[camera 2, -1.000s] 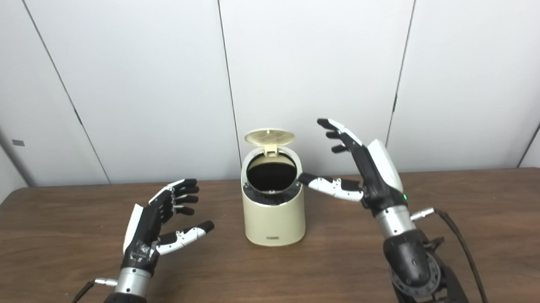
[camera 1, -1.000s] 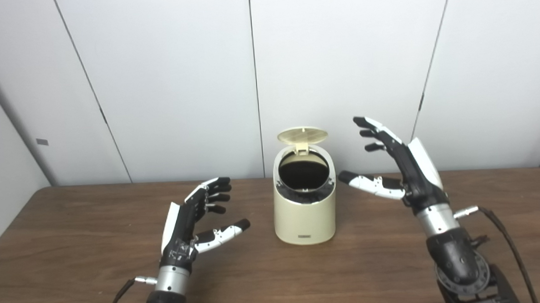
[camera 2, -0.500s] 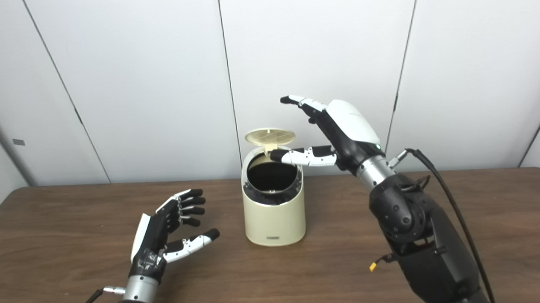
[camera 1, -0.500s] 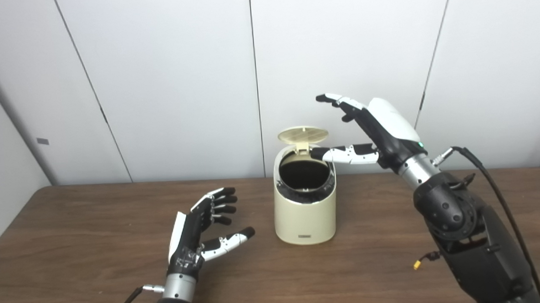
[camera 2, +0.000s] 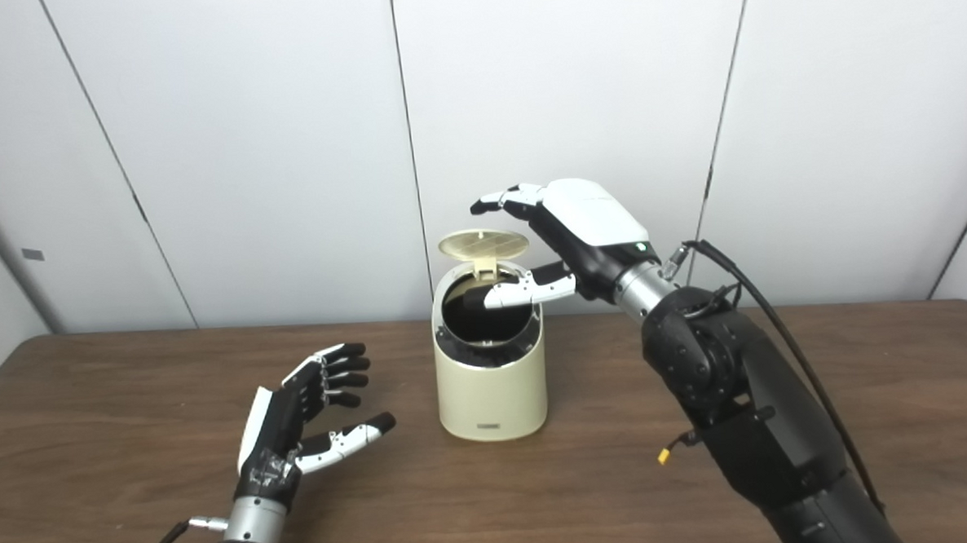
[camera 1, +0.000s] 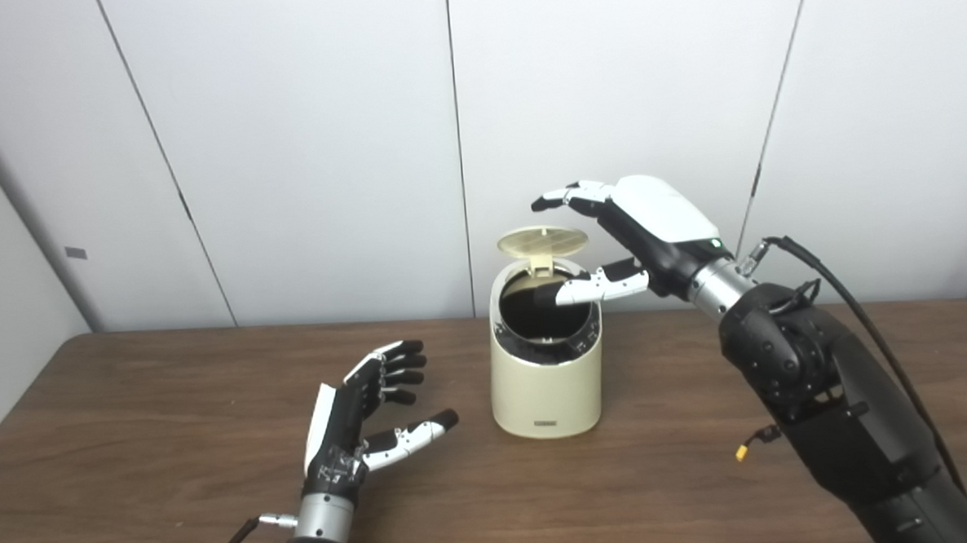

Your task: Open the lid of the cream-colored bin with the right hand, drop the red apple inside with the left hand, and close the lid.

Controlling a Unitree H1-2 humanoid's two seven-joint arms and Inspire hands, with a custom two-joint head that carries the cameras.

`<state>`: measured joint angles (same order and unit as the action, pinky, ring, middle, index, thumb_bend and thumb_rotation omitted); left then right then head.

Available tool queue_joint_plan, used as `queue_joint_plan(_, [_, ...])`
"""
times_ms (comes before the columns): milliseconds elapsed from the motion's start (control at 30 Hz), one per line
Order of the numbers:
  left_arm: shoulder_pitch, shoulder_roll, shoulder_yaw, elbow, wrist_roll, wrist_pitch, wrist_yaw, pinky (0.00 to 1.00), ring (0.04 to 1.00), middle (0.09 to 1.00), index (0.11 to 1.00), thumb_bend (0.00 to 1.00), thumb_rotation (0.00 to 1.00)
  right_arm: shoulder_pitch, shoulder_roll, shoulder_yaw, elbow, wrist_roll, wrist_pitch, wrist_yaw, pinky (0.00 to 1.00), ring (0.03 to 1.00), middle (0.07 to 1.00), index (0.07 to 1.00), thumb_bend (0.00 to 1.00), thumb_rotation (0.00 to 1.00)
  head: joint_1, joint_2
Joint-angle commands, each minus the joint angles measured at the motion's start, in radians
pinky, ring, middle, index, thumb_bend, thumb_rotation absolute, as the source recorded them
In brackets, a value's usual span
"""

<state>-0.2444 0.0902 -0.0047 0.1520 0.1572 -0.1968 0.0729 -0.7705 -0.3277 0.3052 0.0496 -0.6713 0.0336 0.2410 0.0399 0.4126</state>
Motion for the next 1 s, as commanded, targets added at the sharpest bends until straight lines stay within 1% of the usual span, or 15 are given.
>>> queue_joint_plan(0, [-0.036,-0.002,0.006,-0.033,0.0,-0.019,0.01,0.6,0.695,0.735,0.769,0.76,0.08,-0.05,-0.011,-0.006,-0.018,-0.001,-0.039,-0.013,0.79,0.896,0.792,0.762,0.69,0.72,0.0,0.0])
queue_joint_plan(100, [-0.035,-0.003,0.007,-0.035,0.006,-0.014,0.013,0.6,0.698,0.737,0.769,0.76,0.09,-0.041,-0.011,-0.001,-0.027,-0.011,-0.047,-0.012,0.84,0.895,0.763,0.737,0.68,0.71,0.001,0.002])
queue_joint_plan(167, [-0.035,-0.004,0.008,-0.037,0.008,-0.012,0.015,0.61,0.697,0.735,0.767,0.77,0.1,-0.035,-0.013,0.003,-0.037,-0.022,-0.046,-0.008,0.88,0.896,0.751,0.731,0.68,0.71,0.002,0.003])
queue_joint_plan(300, [-0.033,-0.008,0.01,-0.042,0.003,-0.005,0.012,0.61,0.693,0.735,0.764,0.77,0.09,-0.027,-0.019,0.008,-0.05,-0.042,-0.057,-0.007,0.93,0.896,0.736,0.723,0.66,0.71,0.008,0.008])
queue_joint_plan(400, [-0.033,-0.011,0.009,-0.044,-0.002,-0.001,0.007,0.6,0.694,0.738,0.766,0.76,0.08,-0.023,-0.025,0.012,-0.056,-0.057,-0.075,-0.01,0.94,0.882,0.72,0.711,0.66,0.71,0.008,0.011])
queue_joint_plan(467, [-0.036,-0.01,0.008,-0.04,0.004,-0.004,0.009,0.6,0.694,0.739,0.763,0.76,0.08,-0.019,-0.026,0.009,-0.064,-0.06,-0.079,-0.011,0.94,0.878,0.711,0.699,0.66,0.68,0.009,0.013])
queue_joint_plan(600, [-0.037,-0.01,0.008,-0.038,0.005,-0.004,0.009,0.6,0.693,0.738,0.761,0.76,0.09,-0.013,-0.034,0.011,-0.075,-0.074,-0.093,-0.008,0.95,0.876,0.693,0.689,0.65,0.67,0.01,0.016])
queue_joint_plan(767, [-0.034,-0.012,0.009,-0.045,0.003,0.0,0.009,0.6,0.692,0.737,0.757,0.77,0.08,0.002,-0.043,0.013,-0.105,-0.09,-0.106,0.006,0.96,0.883,0.688,0.683,0.66,0.68,0.01,0.021])
queue_joint_plan(833, [-0.033,-0.013,0.009,-0.047,0.004,0.002,0.01,0.6,0.692,0.737,0.756,0.77,0.08,0.007,-0.052,0.021,-0.111,-0.111,-0.123,0.0,0.97,0.875,0.681,0.679,0.67,0.72,0.01,0.021])
queue_joint_plan(900, [-0.033,-0.013,0.009,-0.048,0.004,0.003,0.01,0.6,0.693,0.736,0.757,0.77,0.08,0.012,-0.057,0.025,-0.111,-0.125,-0.144,-0.009,0.97,0.87,0.676,0.678,0.67,0.73,0.01,0.021])
queue_joint_plan(967, [-0.032,-0.015,0.01,-0.05,0.002,0.006,0.01,0.6,0.691,0.735,0.757,0.76,0.06,0.019,-0.06,0.027,-0.108,-0.138,-0.17,-0.021,0.98,0.856,0.662,0.67,0.68,0.7,0.01,0.021])
